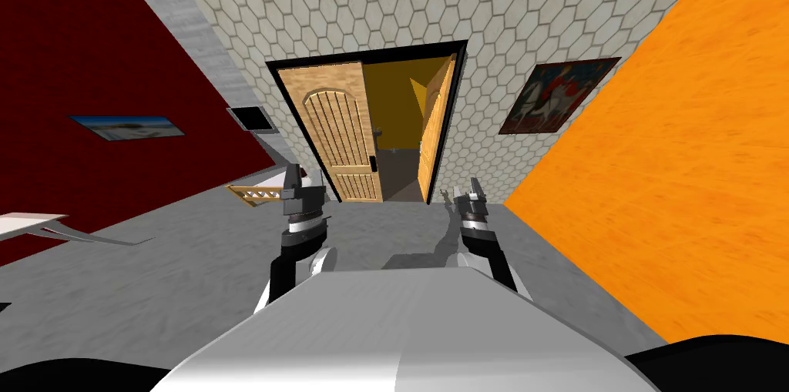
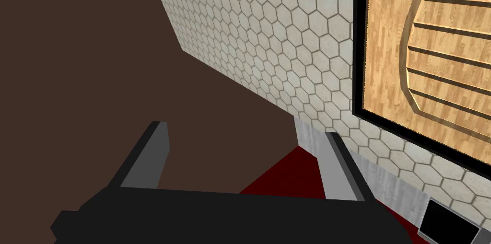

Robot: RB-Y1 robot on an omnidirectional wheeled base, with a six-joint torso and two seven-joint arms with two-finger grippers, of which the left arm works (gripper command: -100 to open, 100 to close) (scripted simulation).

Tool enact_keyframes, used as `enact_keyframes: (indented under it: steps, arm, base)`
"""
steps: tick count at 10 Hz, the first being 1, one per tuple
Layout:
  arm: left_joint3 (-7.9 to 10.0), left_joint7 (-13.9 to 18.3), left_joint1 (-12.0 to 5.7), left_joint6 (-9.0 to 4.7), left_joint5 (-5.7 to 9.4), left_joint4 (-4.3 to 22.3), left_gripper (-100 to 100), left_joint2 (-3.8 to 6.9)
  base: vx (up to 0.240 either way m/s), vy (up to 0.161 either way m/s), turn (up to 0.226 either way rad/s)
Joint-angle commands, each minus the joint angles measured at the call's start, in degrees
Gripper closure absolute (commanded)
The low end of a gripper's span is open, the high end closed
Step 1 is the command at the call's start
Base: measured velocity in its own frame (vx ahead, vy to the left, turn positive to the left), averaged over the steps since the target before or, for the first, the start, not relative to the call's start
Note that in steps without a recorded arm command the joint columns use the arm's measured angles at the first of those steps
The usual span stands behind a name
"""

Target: Push the door open

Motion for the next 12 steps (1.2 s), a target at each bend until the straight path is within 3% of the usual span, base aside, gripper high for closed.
enact_keyframes:
  steps: [1,7,12]
  arm:
    - [0.05,0.2,-1.22,0.09,0.19,2.3,-100,0.37]
    - [0.25,1.1,-5.62,0.43,0.87,10.7,-100,1.47]
    - [0.45,2.0,-10.35,0.8,1.6,19.1,-100,2.43]
  base:
    - [0.074,0.095,-0.014]
    - [0.103,0.006,-0.011]
    - [0.089,0.032,-0.014]
